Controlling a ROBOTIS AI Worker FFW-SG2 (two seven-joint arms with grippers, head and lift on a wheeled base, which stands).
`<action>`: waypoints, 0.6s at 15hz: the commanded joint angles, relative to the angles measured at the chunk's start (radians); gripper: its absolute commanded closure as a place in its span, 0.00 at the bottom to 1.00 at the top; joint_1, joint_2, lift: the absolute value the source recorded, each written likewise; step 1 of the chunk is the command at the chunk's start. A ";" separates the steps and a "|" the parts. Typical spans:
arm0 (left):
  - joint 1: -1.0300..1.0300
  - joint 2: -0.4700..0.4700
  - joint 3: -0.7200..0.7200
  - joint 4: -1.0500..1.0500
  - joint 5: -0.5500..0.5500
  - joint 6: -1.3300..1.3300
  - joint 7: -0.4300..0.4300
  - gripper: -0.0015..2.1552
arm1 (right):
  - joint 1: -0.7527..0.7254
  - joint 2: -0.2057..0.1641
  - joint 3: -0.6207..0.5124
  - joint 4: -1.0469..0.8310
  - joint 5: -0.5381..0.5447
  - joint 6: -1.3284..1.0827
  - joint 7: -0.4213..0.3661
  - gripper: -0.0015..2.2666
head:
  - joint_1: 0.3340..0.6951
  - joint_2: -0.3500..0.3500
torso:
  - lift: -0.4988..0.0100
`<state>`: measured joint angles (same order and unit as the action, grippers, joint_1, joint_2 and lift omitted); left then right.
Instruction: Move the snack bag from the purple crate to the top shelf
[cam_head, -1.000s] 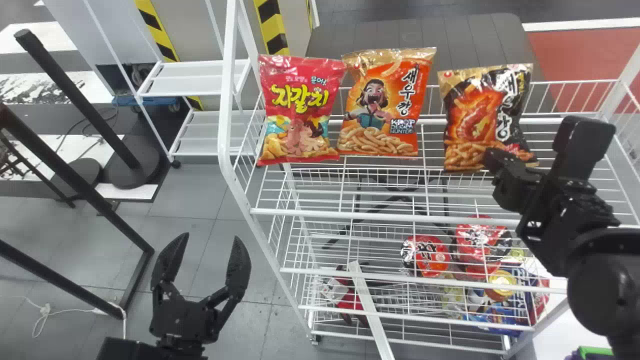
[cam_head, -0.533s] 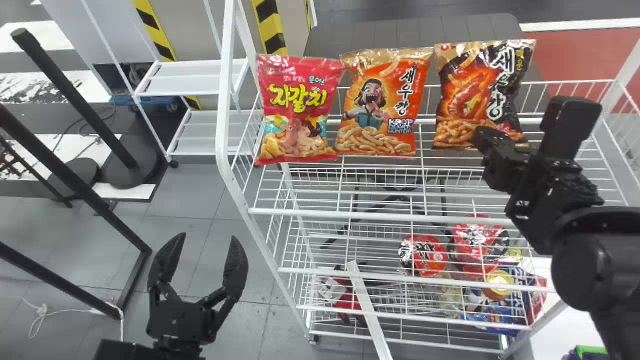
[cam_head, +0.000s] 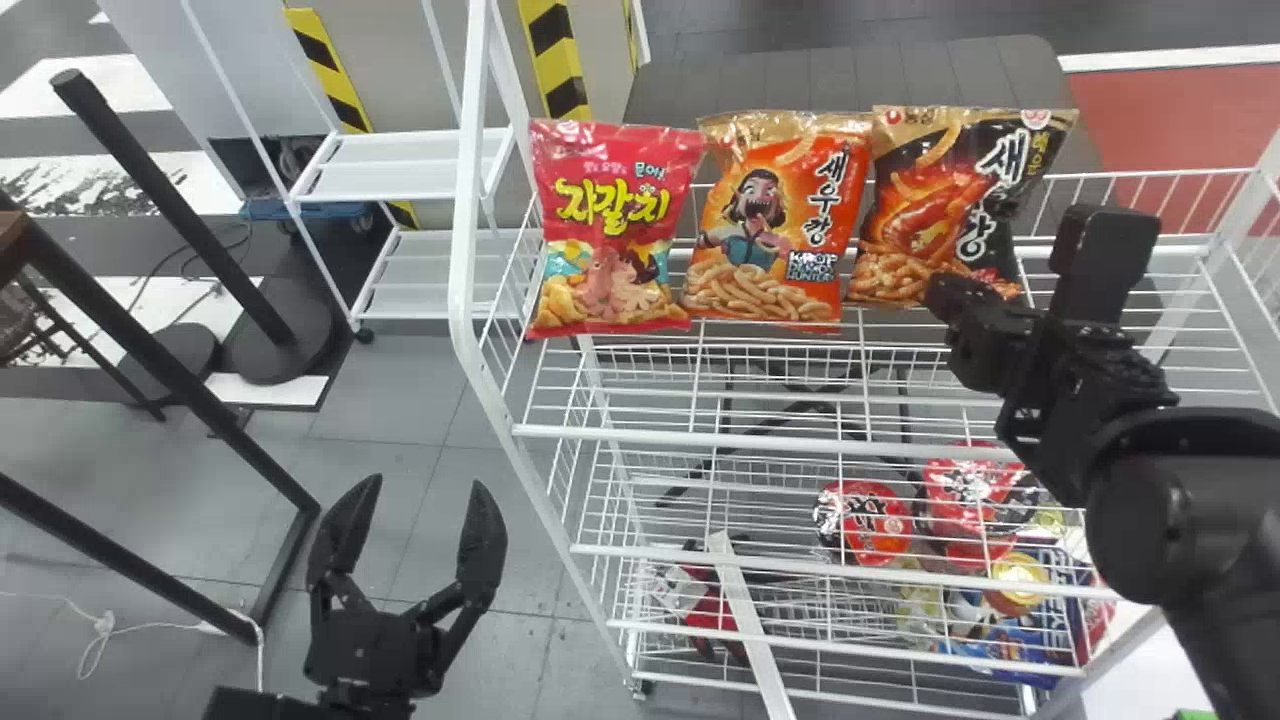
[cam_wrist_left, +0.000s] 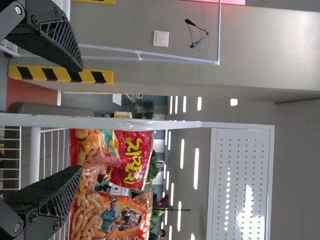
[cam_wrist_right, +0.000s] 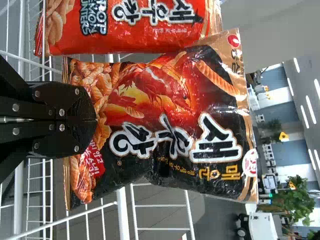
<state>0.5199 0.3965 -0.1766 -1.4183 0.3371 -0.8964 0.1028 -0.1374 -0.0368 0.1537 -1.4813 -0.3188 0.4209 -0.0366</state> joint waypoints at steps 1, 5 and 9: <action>0.002 -0.001 0.000 -0.001 -0.003 0.000 0.000 0.06 | 0.010 0.000 -0.006 -0.001 -0.005 0.005 0.007 0.67 | 1.00 0.79 | 0.98; 0.002 -0.001 0.000 -0.001 -0.003 0.000 0.000 0.06 | 0.016 -0.002 -0.009 -0.001 -0.006 0.008 0.006 0.00 | 1.00 0.79 | 0.98; 0.002 0.001 0.002 0.001 -0.003 0.003 0.000 0.06 | 0.016 -0.002 -0.016 -0.001 -0.008 0.008 0.006 0.01 | 1.00 0.79 | 0.98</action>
<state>0.5215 0.3970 -0.1761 -1.4187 0.3344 -0.8941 0.1028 -0.1212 -0.0381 0.1404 -1.4817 -0.3265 0.4288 -0.0307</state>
